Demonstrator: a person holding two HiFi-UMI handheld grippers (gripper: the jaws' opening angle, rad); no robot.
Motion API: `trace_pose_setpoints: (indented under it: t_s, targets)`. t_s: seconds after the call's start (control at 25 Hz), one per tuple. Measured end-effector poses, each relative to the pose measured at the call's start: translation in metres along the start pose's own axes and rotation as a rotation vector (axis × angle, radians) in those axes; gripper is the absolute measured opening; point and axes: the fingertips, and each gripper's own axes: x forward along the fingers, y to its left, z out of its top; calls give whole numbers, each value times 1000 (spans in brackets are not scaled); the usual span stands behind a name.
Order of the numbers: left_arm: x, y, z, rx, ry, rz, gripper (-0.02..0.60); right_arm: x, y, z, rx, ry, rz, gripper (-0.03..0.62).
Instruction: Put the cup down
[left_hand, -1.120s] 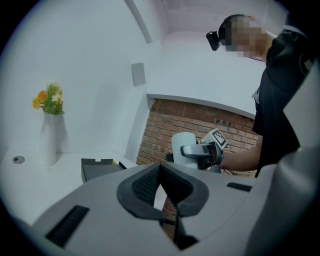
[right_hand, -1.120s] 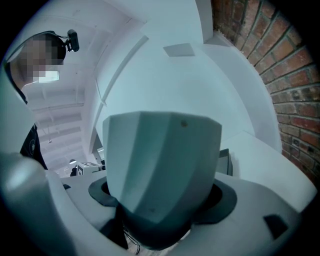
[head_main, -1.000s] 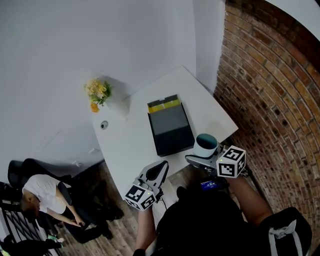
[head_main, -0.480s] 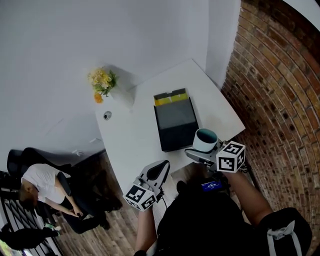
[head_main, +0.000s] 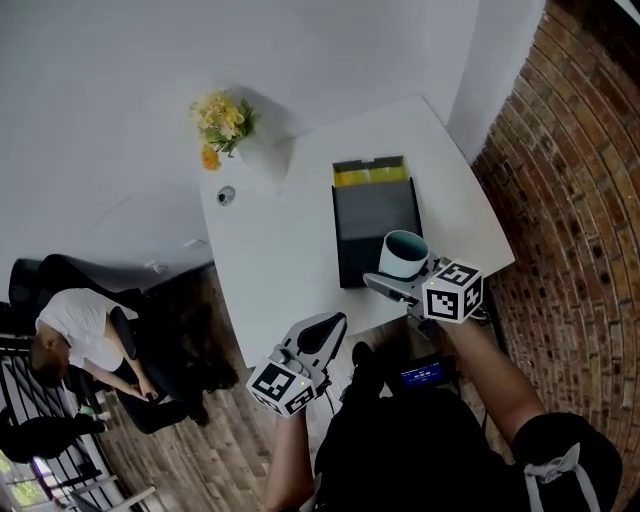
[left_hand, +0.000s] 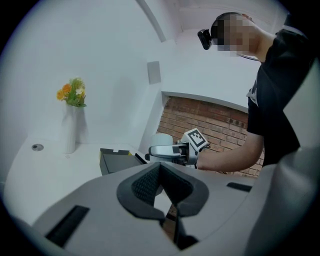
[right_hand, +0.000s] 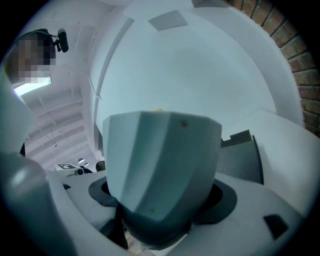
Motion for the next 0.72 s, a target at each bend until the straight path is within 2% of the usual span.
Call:
trace_pose_setpoints:
  t_s: [0.36,0.72]
  targets:
    - [3,21,6,-7,-6,26,8,58,-18,2,-91,43,-13,397]
    - [-17,35,3,-29,-12,79,8,97,-24,-15,-378,124,-85,397]
